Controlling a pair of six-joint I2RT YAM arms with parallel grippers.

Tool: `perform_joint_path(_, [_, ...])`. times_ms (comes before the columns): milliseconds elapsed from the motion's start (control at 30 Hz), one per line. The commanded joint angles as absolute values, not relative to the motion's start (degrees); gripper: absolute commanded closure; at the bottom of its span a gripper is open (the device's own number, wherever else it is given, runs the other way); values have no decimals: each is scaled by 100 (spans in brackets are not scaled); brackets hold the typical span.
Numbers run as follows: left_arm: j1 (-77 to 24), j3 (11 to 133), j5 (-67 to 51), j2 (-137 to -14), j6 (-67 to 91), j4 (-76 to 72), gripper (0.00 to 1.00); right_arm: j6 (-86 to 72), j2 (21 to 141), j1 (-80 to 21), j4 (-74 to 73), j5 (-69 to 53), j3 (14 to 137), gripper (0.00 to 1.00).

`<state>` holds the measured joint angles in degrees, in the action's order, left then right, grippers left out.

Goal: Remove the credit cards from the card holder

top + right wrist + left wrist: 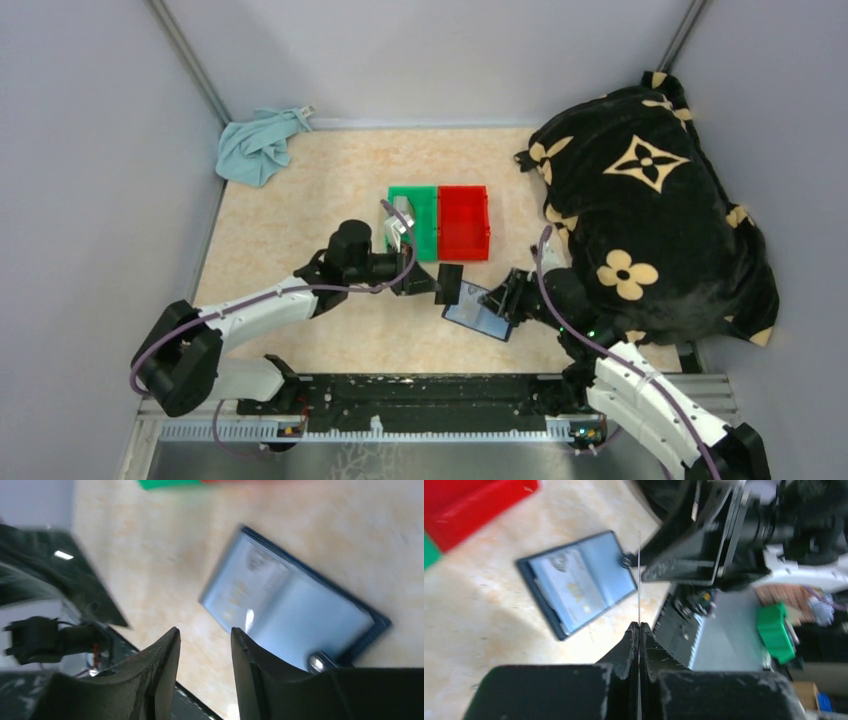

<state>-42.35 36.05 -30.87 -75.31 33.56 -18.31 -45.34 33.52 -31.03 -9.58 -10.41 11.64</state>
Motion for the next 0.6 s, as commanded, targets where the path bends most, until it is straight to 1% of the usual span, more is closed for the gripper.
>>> perform_joint_path(0, [-4219,3797,-4853,-7355,2982,-1291,100,-3607,3419,-2966,132,-2328,2269,54])
perform_joint_path(100, [-4219,3720,-5441,-7289,3267,-1762,100,-3867,3574,-2896,890,-3300,2518,52])
perform_joint_path(200, [-4219,3646,-5573,-7121,3339,-1949,100,-4046,3531,-2892,1300,-3685,2692,52])
perform_joint_path(333, [-4219,3538,-5872,-6985,3638,-2529,100,-3733,3571,-2892,887,-3959,3074,53])
perform_joint_path(567, [-4219,3617,-6002,-7092,3854,-2807,100,-3458,3422,-2900,329,-4098,3107,58])
